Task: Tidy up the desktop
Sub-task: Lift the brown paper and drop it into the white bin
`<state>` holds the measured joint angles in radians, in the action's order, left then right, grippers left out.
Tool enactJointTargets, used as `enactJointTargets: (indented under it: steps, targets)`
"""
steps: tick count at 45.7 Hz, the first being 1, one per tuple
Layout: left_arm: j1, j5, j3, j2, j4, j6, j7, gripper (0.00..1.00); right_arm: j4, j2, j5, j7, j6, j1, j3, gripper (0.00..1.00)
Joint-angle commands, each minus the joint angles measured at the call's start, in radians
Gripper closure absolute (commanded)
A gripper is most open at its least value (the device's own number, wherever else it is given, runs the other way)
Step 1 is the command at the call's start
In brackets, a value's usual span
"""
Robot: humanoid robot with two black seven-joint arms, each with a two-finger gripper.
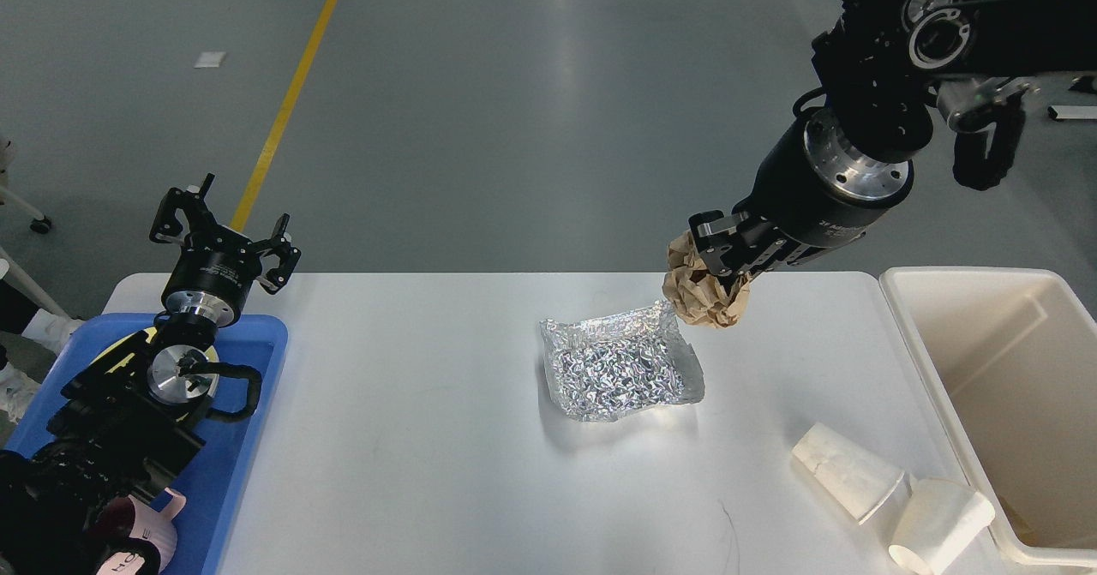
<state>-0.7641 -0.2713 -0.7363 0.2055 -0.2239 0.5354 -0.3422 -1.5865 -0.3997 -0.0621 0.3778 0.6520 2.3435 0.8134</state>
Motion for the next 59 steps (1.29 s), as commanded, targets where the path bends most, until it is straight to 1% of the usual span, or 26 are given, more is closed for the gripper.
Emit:
enactJointTargets:
  steps: [1, 7, 13, 16, 19, 23, 27, 32, 34, 39, 41, 43, 45, 50, 51, 52, 53, 54, 55, 59]
  targets:
    - [0.000, 0.001, 0.000, 0.000, 0.000, 0.000, 0.000, 0.00, 0.002, 0.012, 0.007, 0.001, -0.031, 0.005, 0.065, 1.00]
    - [0.000, 0.000, 0.000, 0.000, 0.000, 0.000, -0.001, 0.00, 0.048, -0.010, -0.002, -0.002, -0.126, -0.078, 0.229, 1.00]
    - [0.000, 0.001, 0.000, 0.000, 0.000, 0.000, 0.000, 0.00, 0.173, -0.094, -0.002, -0.004, -0.235, -0.255, 0.343, 1.00]
    - [0.000, 0.000, 0.000, 0.000, 0.000, 0.000, -0.001, 0.01, 0.268, -0.160, -0.002, -0.004, -0.271, -0.376, 0.343, 1.00]
    - [0.000, 0.000, 0.000, 0.000, 0.000, 0.000, 0.000, 0.01, 0.397, -0.217, -0.001, -0.004, -0.308, -0.515, 0.340, 1.00]
    - [0.000, 0.001, 0.000, 0.000, 0.000, 0.000, 0.000, 0.00, 0.537, -0.240, 0.004, -0.005, -0.365, -0.692, 0.317, 1.00]
    - [0.000, 0.000, 0.000, 0.000, 0.000, 0.000, 0.000, 0.00, 0.692, -0.243, 0.010, -0.004, -0.451, -0.880, 0.256, 1.00]
    - [0.000, 0.001, 0.000, 0.000, 0.000, 0.000, 0.000, 0.00, 0.943, -0.222, 0.015, -0.004, -0.546, -1.128, 0.135, 1.00]
    - [0.000, 0.000, 0.000, 0.000, 0.000, 0.000, 0.000, 0.00, 1.046, -0.199, 0.015, -0.004, -0.568, -1.217, 0.066, 1.00]
    - [0.000, 0.000, 0.000, 0.000, 0.000, 0.000, 0.000, 0.01, 1.288, -0.105, 0.015, -0.005, -0.575, -1.414, -0.123, 1.00]
    - [0.000, 0.000, 0.000, 0.000, 0.000, 0.000, 0.000, 0.00, 1.364, -0.068, 0.015, -0.007, -0.577, -1.469, -0.181, 1.00]
    - [0.000, 0.001, 0.000, 0.000, 0.000, 0.000, 0.000, 0.00, 1.425, -0.035, 0.016, -0.010, -0.581, -1.506, -0.216, 1.00]
    - [0.000, 0.000, 0.000, 0.000, 0.000, 0.000, 0.000, 0.01, 1.456, -0.010, 0.016, -0.011, -0.600, -1.524, -0.233, 1.00]
    - [0.000, 0.001, 0.000, 0.000, 0.000, 0.000, 0.000, 0.00, 1.459, 0.018, 0.016, -0.011, -0.664, -1.541, -0.235, 1.00]
    - [0.000, 0.000, 0.000, 0.000, 0.000, 0.000, 0.000, 0.00, 1.459, 0.021, 0.016, -0.013, -0.669, -1.544, -0.237, 0.74]
    - [0.000, 0.001, 0.000, 0.000, 0.000, 0.000, 0.000, 0.00, 1.458, 0.025, 0.016, -0.013, -0.673, -1.546, -0.237, 0.13]
    - [0.000, 0.000, 0.000, 0.000, 0.000, 0.000, 0.000, 0.00, 1.458, 0.028, 0.016, -0.013, -0.672, -1.546, -0.237, 0.00]
    - [0.000, 0.000, 0.000, 0.000, 0.000, 0.000, 0.000, 0.00, 1.456, 0.032, 0.016, -0.014, -0.673, -1.546, -0.235, 0.08]
    - [0.000, 0.000, 0.000, 0.000, 0.000, 0.000, 0.000, 0.00, 1.456, 0.033, 0.015, -0.014, -0.673, -1.546, -0.235, 0.00]
    - [0.000, 0.001, 0.000, 0.000, 0.000, 0.000, -0.001, 0.01, 1.456, 0.035, 0.015, -0.014, -0.675, -1.549, -0.234, 0.00]
